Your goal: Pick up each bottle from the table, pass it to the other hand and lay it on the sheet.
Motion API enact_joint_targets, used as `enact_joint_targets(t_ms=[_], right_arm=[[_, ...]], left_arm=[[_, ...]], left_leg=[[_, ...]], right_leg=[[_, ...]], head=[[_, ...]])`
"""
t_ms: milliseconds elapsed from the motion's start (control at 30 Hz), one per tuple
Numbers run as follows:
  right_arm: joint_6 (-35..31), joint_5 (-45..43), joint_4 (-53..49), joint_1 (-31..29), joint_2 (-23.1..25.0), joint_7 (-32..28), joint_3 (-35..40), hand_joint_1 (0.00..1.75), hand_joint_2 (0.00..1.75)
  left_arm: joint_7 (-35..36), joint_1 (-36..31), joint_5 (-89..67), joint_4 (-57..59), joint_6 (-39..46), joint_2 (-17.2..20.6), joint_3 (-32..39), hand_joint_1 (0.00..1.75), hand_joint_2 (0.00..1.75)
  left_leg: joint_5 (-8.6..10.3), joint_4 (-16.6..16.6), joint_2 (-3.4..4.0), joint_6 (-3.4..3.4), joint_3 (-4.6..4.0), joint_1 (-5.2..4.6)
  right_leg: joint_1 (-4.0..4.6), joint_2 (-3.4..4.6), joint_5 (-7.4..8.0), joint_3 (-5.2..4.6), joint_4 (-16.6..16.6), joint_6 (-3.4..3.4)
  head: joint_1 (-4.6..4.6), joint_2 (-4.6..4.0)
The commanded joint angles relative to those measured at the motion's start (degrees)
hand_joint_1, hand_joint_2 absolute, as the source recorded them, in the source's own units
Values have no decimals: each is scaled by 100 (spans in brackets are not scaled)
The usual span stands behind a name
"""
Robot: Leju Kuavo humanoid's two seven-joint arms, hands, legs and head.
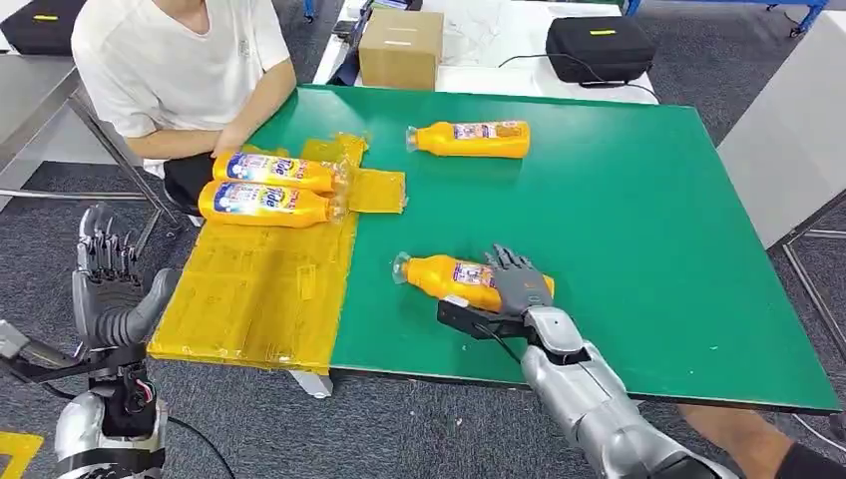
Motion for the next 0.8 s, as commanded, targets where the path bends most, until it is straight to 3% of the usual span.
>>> enact_joint_targets(t_ms=[33, 167, 467, 600, 633, 667, 800], right_arm=[[228, -57, 739, -187, -11, -71, 126, 175, 175], [619, -111, 971, -316, -66, 62, 184, 175, 175], [665, -293, 981, -295, -76, -76, 108, 175, 175], [434, -1499, 432, 162, -48, -1617, -588, 171, 175], [232, -1844, 13, 429, -5, -1952, -758, 175, 175], [76, -2235, -691, 831, 42, -2298, -871, 168, 175], [137, -2286, -1266, 1102, 16, -2041, -701, 168, 175]], left_arm=[[5, -153, -20, 332, 0, 21, 83, 0, 175], [-28, -137, -83, 309, 39, 27, 86, 0, 175], [-34, -138, -102, 338, 36, 58, 114, 0, 175], [0, -101, -350, 461, 194, 124, -123, 0, 175], [120, 5, -855, 496, 635, 191, -292, 0, 175], [52, 158, -1113, 500, 803, 152, -519, 0, 175], [-68, 270, -1209, 533, 884, 74, -676, 0, 175]], left_leg=[[-6, -5, -9, -9, 26, 8], [-4, -8, -14, -9, 29, 10], [-2, -7, -15, -6, 32, 6], [-1, -10, -23, -7, 39, 8], [-2, -14, -30, -10, 48, 14], [-2, -16, -26, -8, 54, 11], [-27, -12, 4, -19, 72, 10]], right_leg=[[9, -9, -9, 30, -6, -12], [10, -12, -8, 34, -11, -12], [6, -14, -6, 37, -10, -8], [8, -21, -8, 48, -15, -9], [14, -28, -10, 60, -22, -14], [11, -24, -10, 61, -24, -11], [10, 3, -10, 70, -14, -15]], head=[[-2, 0], [0, 0], [0, 0], [0, 0], [0, 0], [-2, 0], [-2, 0]])
